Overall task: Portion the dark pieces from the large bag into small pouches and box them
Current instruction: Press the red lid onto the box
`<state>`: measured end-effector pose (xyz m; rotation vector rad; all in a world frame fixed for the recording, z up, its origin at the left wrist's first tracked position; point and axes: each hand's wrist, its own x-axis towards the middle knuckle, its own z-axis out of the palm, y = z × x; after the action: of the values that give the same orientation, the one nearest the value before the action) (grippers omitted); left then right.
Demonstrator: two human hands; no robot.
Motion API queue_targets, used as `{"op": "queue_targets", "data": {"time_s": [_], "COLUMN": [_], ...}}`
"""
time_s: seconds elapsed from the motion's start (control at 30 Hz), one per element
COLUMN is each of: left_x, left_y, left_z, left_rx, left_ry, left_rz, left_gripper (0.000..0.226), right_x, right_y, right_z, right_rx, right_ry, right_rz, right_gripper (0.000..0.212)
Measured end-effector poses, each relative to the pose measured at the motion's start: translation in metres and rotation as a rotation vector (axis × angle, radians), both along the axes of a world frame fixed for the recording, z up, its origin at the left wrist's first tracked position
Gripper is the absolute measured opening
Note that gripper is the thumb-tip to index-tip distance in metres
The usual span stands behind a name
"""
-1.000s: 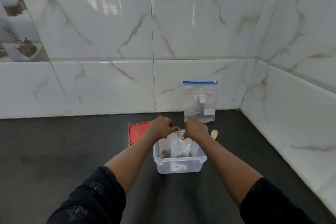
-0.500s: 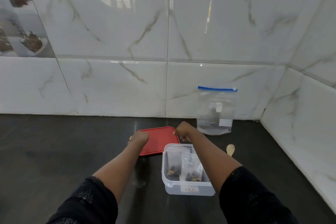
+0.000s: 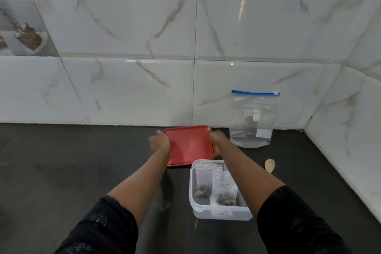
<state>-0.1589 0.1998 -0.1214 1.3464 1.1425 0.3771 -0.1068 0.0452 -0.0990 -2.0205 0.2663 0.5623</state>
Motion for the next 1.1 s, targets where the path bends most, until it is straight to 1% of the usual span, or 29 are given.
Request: {"op": "queue_targets", "data": {"time_s": [0.07, 0.1, 0.17, 0.2, 0.23, 0.27, 0.37, 0.43, 0.47, 0.53, 0.57, 0.6, 0.67, 0.73, 0.8, 0.87, 0.93, 1.0, 1.1], "left_x": [-0.001, -0.003, -0.009, -0.008, -0.012, -0.017, -0.036, -0.045, -0.049, -0.058, -0.061, -0.065, -0.076, -0.086, -0.097, -0.107, -0.114, -0.118, -0.118], "left_y": [0.001, 0.001, -0.005, -0.006, -0.010, -0.015, -0.032, -0.039, -0.042, -0.048, -0.051, -0.054, -0.062, -0.069, -0.073, -0.078, -0.084, -0.089, -0.093], "left_z": [0.008, 0.013, 0.024, 0.027, 0.033, 0.039, 0.049, 0.050, 0.048, 0.047, 0.046, 0.047, 0.050, 0.050, 0.049, 0.045, 0.040, 0.035, 0.030], "left_rx": [-0.058, -0.097, -0.235, -0.292, -0.322, -0.339, -0.340, -0.262, -0.204, -0.094, -0.005, 0.131, 0.425, 0.568, 0.664, 0.772, 0.832, 0.839, 0.790], "left_ry": [-0.086, -0.141, -0.283, -0.328, -0.345, -0.354, -0.325, -0.281, -0.236, -0.167, -0.125, -0.067, 0.038, 0.078, 0.132, 0.187, 0.218, 0.229, 0.211], "left_rz": [0.044, 0.032, -0.001, -0.011, -0.040, -0.085, -0.264, -0.365, -0.420, -0.473, -0.475, -0.489, -0.553, -0.603, -0.646, -0.693, -0.715, -0.715, -0.697], "left_gripper": [0.051, 0.052, 0.045, 0.039, 0.031, 0.027, 0.019, 0.017, 0.016, 0.013, 0.020, 0.028, 0.037, 0.042, 0.041, 0.036, 0.031, 0.029, 0.031], "right_x": [0.027, 0.029, 0.015, 0.006, -0.010, -0.017, -0.034, -0.044, -0.050, -0.061, -0.064, -0.070, -0.084, -0.098, -0.106, -0.113, -0.117, -0.121, -0.120], "right_y": [-0.018, -0.027, -0.046, -0.055, -0.063, -0.071, -0.093, -0.102, -0.107, -0.115, -0.117, -0.119, -0.121, -0.123, -0.123, -0.124, -0.124, -0.121, -0.120], "right_z": [-0.015, -0.014, 0.008, 0.021, 0.040, 0.048, 0.060, 0.062, 0.061, 0.056, 0.052, 0.048, 0.042, 0.035, 0.026, 0.017, 0.008, 0.003, -0.004], "right_rx": [0.204, 0.278, 0.461, 0.502, 0.493, 0.465, 0.350, 0.236, 0.210, 0.227, 0.207, 0.149, -0.035, -0.218, -0.305, -0.350, -0.404, -0.486, -0.592], "right_ry": [-0.001, 0.024, 0.034, 0.008, -0.039, -0.060, -0.159, -0.242, -0.268, -0.266, -0.261, -0.272, -0.327, -0.439, -0.496, -0.518, -0.537, -0.588, -0.653], "right_rz": [-0.174, -0.234, -0.380, -0.427, -0.444, -0.458, -0.402, -0.355, -0.344, -0.330, -0.312, -0.282, -0.186, -0.126, -0.093, -0.084, -0.088, -0.103, -0.121], "right_gripper": [0.071, 0.070, 0.049, 0.038, 0.031, 0.029, 0.040, 0.047, 0.050, 0.044, 0.038, 0.033, 0.029, 0.030, 0.031, 0.031, 0.033, 0.034, 0.032]}}
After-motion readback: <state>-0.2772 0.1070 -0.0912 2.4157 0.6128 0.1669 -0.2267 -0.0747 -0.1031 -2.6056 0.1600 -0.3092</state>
